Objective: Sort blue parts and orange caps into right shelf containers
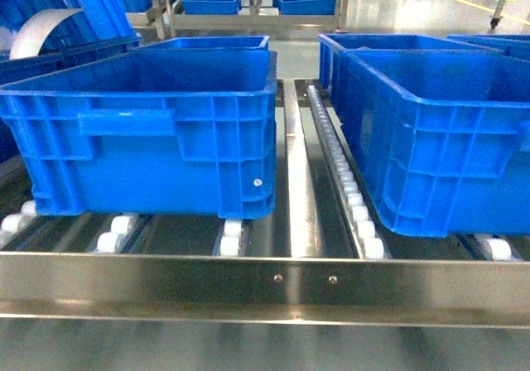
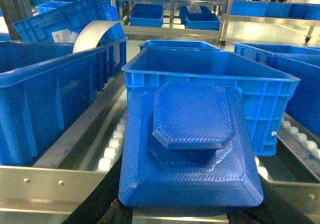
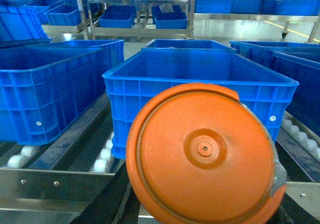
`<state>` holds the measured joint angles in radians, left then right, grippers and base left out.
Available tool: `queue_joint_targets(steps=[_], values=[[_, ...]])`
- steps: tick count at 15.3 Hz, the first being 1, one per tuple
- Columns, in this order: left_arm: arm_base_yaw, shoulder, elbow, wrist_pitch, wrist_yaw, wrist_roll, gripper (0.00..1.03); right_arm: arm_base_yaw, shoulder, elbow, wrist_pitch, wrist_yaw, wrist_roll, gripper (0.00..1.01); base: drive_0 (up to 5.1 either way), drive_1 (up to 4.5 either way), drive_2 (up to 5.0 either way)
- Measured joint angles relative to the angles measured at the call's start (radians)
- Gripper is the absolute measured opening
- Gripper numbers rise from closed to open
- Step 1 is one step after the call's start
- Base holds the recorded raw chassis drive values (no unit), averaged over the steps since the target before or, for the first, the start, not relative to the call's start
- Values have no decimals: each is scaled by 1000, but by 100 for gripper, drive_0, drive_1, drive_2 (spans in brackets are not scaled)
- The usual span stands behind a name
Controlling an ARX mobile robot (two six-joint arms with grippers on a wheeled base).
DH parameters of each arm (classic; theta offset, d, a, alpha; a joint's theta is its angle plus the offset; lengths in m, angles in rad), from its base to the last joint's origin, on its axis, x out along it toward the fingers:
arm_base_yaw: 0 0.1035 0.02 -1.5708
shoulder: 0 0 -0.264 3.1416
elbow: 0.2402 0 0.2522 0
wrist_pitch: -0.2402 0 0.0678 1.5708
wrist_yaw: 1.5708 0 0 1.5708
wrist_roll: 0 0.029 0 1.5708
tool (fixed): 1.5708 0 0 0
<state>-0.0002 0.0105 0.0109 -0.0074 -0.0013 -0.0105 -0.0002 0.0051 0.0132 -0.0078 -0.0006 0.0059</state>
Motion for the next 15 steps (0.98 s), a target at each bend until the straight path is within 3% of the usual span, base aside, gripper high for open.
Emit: queue_joint_targets(steps=[9,15], values=[[0,0,0,-1,2,0,41,0,0,0,-2,0,0,45,-5,428,-438],[0,0,0,1,1,0,41,0,0,0,2,0,0,45,0,0,0]])
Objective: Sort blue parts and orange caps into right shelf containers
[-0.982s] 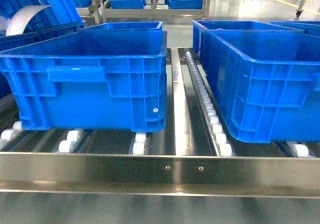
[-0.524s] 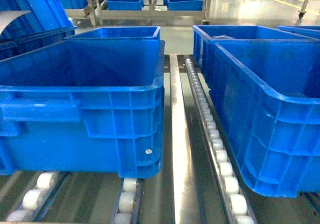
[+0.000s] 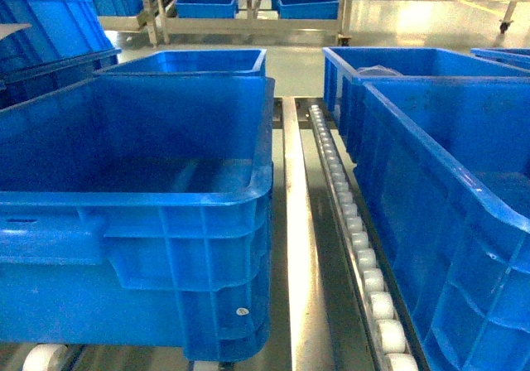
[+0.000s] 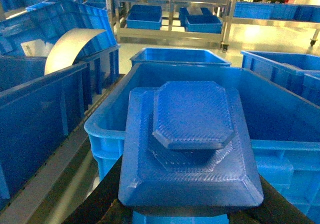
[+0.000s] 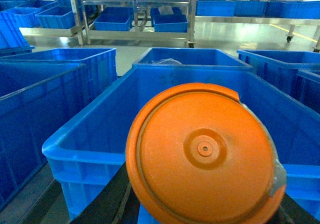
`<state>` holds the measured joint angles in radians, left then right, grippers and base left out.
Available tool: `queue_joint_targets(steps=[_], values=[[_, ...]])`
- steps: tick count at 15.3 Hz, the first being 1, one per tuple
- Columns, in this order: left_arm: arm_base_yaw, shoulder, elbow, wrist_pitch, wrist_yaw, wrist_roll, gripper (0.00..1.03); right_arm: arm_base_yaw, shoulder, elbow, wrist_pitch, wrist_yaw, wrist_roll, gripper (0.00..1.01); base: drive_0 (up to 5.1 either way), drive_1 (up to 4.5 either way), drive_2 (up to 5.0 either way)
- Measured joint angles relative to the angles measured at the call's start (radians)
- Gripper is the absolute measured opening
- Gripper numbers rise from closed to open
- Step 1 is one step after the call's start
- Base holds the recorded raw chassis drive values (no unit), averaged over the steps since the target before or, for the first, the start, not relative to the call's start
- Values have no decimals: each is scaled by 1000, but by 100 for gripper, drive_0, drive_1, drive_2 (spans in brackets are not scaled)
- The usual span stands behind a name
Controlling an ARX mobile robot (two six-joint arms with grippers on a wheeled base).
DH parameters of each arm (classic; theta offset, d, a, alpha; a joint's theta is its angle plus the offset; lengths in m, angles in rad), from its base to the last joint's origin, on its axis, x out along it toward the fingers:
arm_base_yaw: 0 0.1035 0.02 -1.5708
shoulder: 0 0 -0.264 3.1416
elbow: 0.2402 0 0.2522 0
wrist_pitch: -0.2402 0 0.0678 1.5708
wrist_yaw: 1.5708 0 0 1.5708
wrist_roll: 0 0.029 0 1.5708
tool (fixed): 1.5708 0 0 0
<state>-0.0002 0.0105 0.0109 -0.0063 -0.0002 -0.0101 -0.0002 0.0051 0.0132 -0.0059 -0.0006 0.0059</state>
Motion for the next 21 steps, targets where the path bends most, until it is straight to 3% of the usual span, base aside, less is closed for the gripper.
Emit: queue_joint_targets(steps=[21], values=[[0,0,0,-1,0,0,41,0,0,0,0,0,0,45,0,0,0]])
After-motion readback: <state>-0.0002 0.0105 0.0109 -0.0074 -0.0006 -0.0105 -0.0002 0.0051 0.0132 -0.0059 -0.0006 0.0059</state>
